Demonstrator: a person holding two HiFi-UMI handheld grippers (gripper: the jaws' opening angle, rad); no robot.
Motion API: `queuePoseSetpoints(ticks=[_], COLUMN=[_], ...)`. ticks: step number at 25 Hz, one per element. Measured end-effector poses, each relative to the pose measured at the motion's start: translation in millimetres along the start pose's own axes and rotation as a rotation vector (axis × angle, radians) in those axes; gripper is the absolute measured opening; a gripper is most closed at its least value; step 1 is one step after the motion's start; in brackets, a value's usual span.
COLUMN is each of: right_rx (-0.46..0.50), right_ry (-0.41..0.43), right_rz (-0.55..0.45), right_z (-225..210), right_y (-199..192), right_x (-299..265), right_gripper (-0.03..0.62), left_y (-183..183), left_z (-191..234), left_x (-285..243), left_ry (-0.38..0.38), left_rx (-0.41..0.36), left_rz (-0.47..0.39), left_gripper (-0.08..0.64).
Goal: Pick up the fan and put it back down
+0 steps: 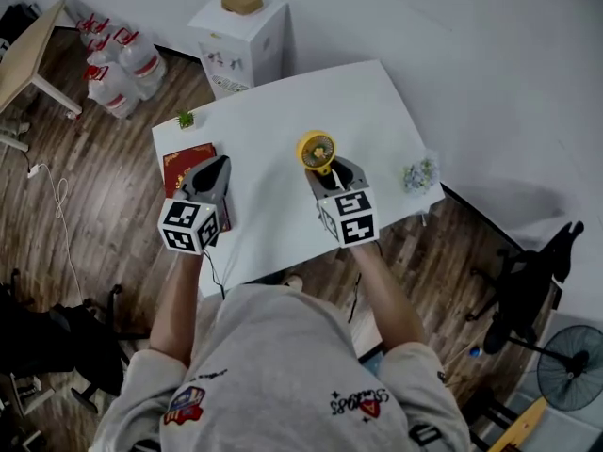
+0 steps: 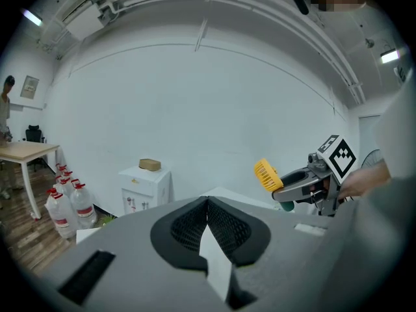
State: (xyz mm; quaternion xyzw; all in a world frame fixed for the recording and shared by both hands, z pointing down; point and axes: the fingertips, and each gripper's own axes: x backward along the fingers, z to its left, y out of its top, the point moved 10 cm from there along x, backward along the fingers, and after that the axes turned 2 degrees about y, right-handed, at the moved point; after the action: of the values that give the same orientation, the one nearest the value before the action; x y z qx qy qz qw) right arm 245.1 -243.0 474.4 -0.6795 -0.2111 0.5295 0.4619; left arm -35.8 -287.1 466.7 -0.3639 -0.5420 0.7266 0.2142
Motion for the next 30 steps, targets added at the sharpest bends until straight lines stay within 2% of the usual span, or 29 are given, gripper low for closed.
queuePoseSetpoints(ticks=[11, 18, 30], right_rx=[0.047, 0.062, 0.047], right_ry=[0.156, 0.239, 0.228], right_rz=[0.141, 0.294, 0.437], right_z=[42.2, 72.5, 95.9], right_y=[1.7, -23.0, -59.4], right_x=[-111.0, -184.4, -278.4], right_gripper=[0.184, 0.186, 0.184], left_y=[-32.4, -61.0, -95.6], left_z=[66.2, 96.0, 116.5], left_x=[15.7, 27.8, 45.9], left_ry=[0.113, 0.169, 0.208], left_rx=[0.062, 0.137, 0.189], left_rz=[0.050, 0.087, 0.150], left_gripper=[0.003, 0.005, 0.005])
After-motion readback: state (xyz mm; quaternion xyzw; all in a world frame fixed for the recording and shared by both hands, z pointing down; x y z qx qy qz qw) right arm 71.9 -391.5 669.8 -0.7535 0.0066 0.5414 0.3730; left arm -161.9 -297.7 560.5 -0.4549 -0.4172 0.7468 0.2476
